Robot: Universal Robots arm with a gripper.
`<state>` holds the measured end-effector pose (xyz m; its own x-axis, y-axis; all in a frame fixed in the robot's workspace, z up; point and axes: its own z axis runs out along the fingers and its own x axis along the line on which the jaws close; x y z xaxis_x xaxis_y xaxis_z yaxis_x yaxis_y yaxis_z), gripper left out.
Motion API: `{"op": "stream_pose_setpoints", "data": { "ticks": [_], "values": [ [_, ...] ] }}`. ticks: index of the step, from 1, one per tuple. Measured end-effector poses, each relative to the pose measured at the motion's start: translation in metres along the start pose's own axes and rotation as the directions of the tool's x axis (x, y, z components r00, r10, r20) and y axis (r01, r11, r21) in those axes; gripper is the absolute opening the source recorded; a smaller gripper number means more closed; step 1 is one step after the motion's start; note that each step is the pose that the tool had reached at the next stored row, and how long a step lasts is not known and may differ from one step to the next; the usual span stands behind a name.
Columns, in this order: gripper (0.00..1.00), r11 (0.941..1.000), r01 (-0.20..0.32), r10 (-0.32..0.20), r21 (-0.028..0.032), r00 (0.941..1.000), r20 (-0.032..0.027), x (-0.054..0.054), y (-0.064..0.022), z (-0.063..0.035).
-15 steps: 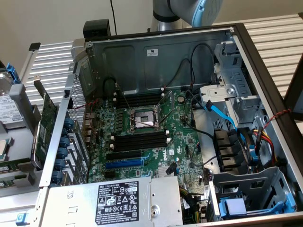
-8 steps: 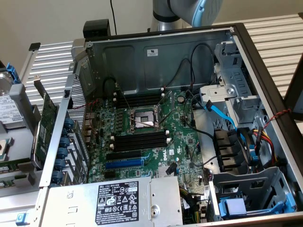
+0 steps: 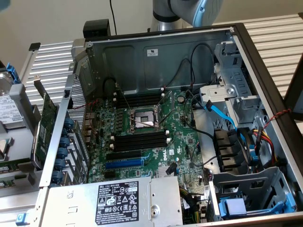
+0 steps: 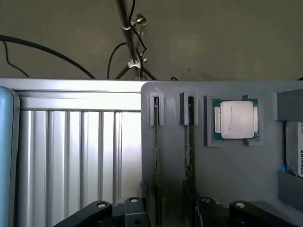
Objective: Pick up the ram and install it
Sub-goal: 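Pick up the ram and move it above insertion slot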
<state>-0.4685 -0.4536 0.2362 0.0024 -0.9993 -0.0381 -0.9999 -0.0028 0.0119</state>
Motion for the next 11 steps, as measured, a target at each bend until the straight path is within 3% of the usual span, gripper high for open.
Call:
{"op": "stream_pose_setpoints", "data": {
  "ticks": [6,11],
  "values": [
    [0.42,1.0000,0.001,-0.001,-0.0002,1.0000,0.0064,0.002,-0.0017,0.0107],
    [0.42,1.0000,0.004,-0.004,-0.0020,0.9998,0.0176,0.005,-0.0032,0.0175]
  ]
}}
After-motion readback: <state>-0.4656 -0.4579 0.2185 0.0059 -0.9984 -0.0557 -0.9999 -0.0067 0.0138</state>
